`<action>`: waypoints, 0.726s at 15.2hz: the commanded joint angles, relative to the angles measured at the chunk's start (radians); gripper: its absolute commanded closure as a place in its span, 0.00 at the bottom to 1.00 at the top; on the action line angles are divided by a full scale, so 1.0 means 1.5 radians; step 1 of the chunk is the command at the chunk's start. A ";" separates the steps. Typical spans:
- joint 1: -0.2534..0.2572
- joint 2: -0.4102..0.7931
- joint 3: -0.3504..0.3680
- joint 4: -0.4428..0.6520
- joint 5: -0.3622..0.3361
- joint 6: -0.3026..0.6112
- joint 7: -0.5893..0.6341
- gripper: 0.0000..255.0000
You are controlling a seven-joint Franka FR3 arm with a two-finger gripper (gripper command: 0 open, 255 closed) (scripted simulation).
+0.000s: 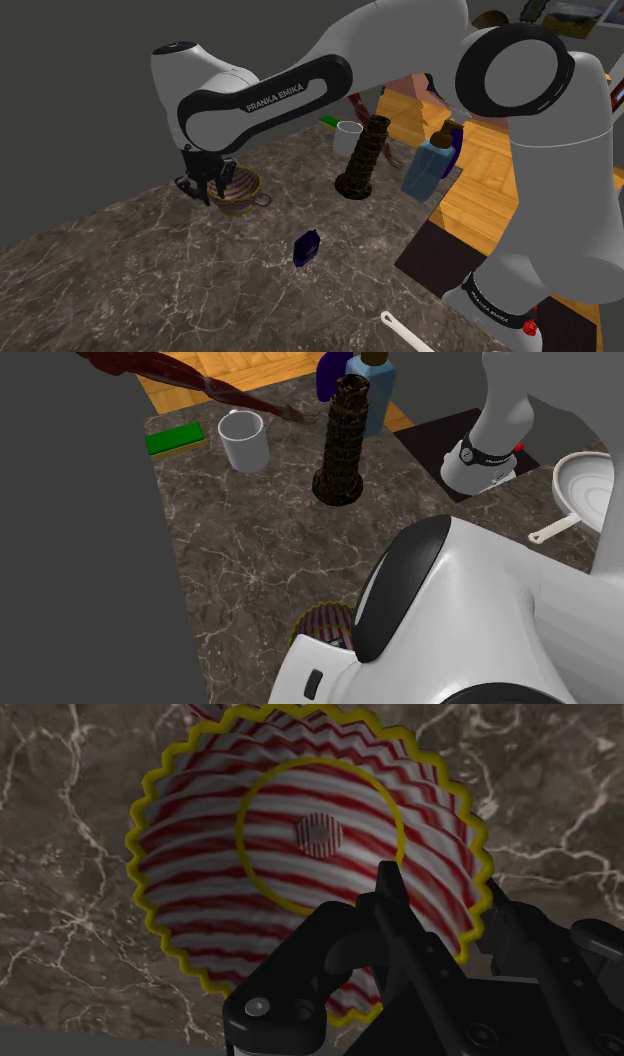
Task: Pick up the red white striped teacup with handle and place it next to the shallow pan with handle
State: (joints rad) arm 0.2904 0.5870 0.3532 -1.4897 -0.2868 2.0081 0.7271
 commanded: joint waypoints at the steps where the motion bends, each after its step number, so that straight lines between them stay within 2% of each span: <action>1: 0.000 0.000 0.000 0.000 0.000 0.000 0.000 1.00; 5: 0.000 0.000 0.000 0.000 0.000 0.000 0.000 1.00; 11: -0.001 -0.018 0.005 0.025 0.009 -0.043 -0.008 1.00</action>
State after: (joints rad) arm 0.2883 0.5653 0.3587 -1.4563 -0.2759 1.9545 0.7154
